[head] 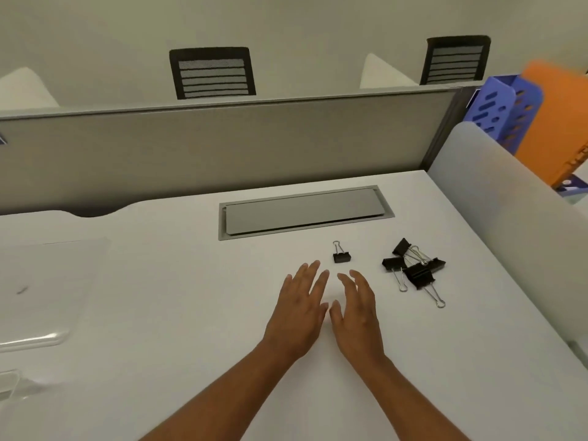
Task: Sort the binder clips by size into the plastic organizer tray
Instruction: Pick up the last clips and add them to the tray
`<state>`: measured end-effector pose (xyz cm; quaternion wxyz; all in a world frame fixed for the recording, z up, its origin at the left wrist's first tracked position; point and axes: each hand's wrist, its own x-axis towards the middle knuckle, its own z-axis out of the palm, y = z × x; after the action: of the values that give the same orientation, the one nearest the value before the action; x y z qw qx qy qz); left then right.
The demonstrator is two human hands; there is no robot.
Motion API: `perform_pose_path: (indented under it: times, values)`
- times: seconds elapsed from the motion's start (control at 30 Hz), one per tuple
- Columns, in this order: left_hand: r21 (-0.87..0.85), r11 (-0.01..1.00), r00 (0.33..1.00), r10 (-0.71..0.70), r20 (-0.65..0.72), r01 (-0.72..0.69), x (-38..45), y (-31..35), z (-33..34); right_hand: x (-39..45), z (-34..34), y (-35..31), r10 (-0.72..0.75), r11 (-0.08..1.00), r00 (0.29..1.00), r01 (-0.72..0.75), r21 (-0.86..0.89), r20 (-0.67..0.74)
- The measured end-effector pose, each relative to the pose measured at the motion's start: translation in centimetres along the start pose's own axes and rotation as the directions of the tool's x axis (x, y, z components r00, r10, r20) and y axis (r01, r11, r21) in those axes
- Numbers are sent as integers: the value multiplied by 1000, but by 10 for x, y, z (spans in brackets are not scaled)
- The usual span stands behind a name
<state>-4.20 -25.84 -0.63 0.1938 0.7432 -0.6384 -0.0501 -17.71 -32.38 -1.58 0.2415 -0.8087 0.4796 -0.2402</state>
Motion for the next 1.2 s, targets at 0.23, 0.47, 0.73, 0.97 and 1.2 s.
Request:
perform_pose_path:
  times: [0.23,0.47,0.73,0.97,1.2]
  values:
    - [118,971,951,-231,205,210,46,-22,29,80,21,29,45,992,999,-44,-116,12]
    - [141,970,969,-215,123,197,41,-28,41,91,38,31,-75,963,987,36,-266,-139]
    - [-82,972,972,-213,97,221,39,-30,31,91,21,23,69,990,995,-59,131,-76]
    - [-733,581,919,-362,157,354,-13,-17,-32,22,-18,-43,226,647,899,-426,632,375]
    - [-812,296,740,-633,228,503,-160,-14,-85,-87,-5,-114,152,645,772,-551,530,617]
